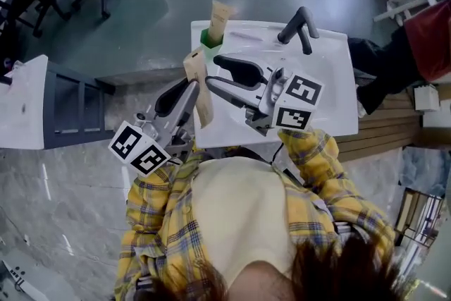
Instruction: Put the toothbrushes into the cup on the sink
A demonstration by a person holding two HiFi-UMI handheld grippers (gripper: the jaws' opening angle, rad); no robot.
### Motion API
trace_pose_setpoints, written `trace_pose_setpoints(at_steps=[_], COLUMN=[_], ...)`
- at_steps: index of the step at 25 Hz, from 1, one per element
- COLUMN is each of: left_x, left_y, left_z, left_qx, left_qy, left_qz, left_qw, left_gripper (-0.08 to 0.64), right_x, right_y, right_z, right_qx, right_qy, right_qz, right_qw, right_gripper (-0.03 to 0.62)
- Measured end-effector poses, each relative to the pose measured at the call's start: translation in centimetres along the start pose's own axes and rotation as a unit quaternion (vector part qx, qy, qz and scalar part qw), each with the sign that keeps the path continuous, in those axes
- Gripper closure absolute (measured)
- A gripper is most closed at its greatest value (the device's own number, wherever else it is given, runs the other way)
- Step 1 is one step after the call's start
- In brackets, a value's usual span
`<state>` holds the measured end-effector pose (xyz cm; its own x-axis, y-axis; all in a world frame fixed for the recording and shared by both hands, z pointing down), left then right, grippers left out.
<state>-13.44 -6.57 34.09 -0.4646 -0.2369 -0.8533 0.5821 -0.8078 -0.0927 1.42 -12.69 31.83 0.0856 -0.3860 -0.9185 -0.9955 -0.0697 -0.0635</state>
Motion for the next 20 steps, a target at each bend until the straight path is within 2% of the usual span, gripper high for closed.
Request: trace_pose_setpoints(at_steps=[5, 10, 11, 13, 15, 20], left_x=[-0.1, -0.3, -0.4, -0.7, -0.8, -0.7], left_y=[-0.1, -0.2, -0.2, -0.1, -0.2, -0.2], left_z=[-0.9, -1.7, -1.8, -1.8, -1.6, -1.5], left_qx=[-0.058, -0.102, -0.106, -0.11, -0.109, -0.099], left_qy=[-0.028, -0.045, -0.044, -0.044, -0.045, -0.041], left_qz=[0.0, 0.014, 0.019, 0.026, 0.027, 0.024], left_qw=[0.9979, 0.9937, 0.9932, 0.9926, 0.9926, 0.994], left_gripper=[0.529, 0.529, 0.529, 0.529, 0.529, 0.529], right_x=[0.0, -0.1, -0.1, -0.2, -0.2, -0.1], right_y=[0.1, 0.1, 0.1, 0.0, 0.0, 0.2], right_z=[0.2, 1.1, 1.2, 1.2, 1.4, 1.6], right_qx=[0.032, 0.073, 0.079, 0.089, 0.098, 0.102], right_qy=[0.046, 0.051, 0.05, 0.046, 0.041, 0.035], right_qz=[-0.008, 0.005, 0.006, 0.009, 0.013, 0.015], right_qw=[0.998, 0.996, 0.996, 0.995, 0.994, 0.994], right_gripper=[0.408, 0.41, 0.416, 0.477, 0.512, 0.552])
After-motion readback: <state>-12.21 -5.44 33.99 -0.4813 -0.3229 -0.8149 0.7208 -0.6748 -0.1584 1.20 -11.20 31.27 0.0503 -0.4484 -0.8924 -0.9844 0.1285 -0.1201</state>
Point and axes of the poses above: the fingertips, and each gripper's own axes: y forward along the fingers, z to its left, x out of its top, the point moved 7 cm from there along -y, backward along the fingers, and after that the axes turned 6 degrees about x, right-handed, at the moved point
